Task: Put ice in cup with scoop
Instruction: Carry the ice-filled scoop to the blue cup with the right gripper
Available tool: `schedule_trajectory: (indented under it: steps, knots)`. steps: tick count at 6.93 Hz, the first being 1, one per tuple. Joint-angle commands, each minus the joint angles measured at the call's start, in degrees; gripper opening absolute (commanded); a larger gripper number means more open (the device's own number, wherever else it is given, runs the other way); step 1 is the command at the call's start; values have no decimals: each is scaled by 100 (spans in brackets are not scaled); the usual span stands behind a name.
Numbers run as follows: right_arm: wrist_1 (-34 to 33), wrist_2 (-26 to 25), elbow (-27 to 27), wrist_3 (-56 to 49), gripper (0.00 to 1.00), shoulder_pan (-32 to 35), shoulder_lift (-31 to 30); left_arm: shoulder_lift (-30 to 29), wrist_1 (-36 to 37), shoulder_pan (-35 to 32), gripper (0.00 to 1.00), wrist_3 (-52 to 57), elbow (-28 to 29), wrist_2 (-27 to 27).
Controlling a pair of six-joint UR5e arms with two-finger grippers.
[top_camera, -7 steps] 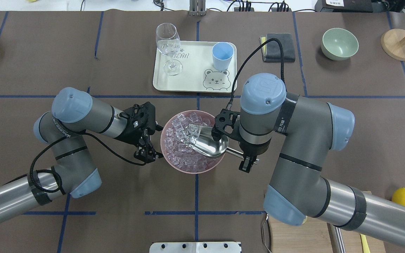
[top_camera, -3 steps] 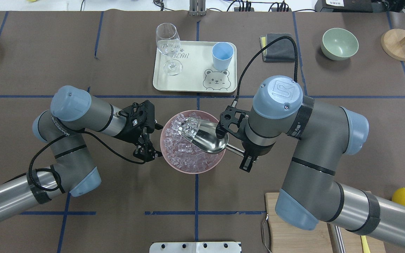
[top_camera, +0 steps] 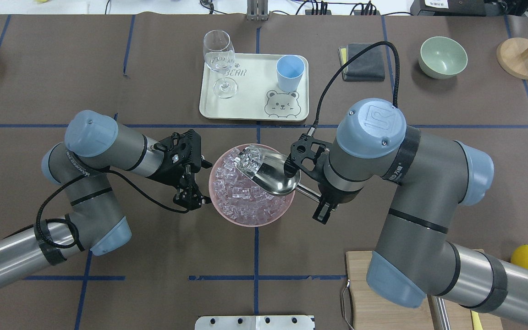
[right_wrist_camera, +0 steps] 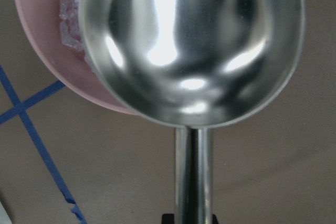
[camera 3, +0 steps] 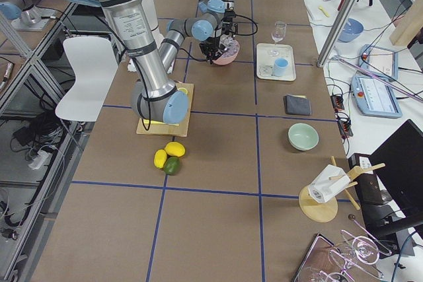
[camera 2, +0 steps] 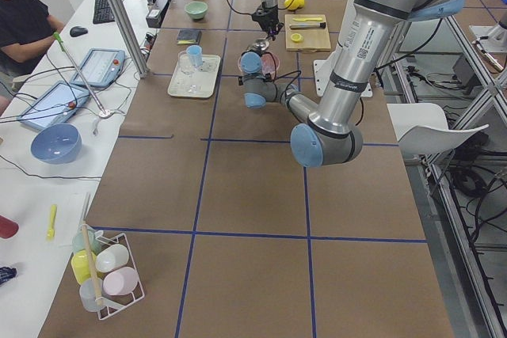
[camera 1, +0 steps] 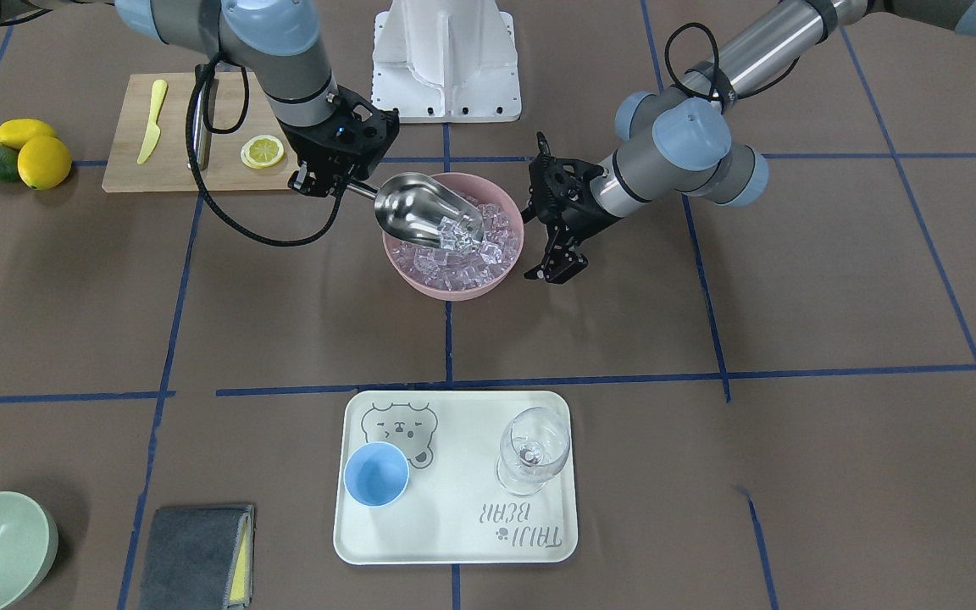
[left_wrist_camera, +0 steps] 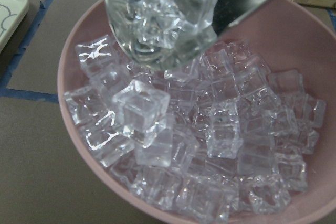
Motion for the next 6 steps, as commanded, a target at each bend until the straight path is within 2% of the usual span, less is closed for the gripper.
schedule_trajectory:
  steps: [1, 2, 3, 4, 6]
  knots:
    - [-834, 73, 123, 481, 0, 167, 156, 16, 0, -19, 100, 0, -9, -5]
    - [-1554, 352, 141, 482, 0, 499, 427, 16, -9, -27, 100, 0, -9, -5]
    - [-1962, 607, 88, 482, 0, 824, 595, 24, -9, -36, 100, 0, -9, -5]
    - [-2175, 905, -173, 482, 0, 1228, 805, 25, -9, -54, 100, 0, -9, -5]
    - [-2177, 996, -1155, 281, 0, 1713, 1314, 25, -18, -62, 100, -9, -9, -5]
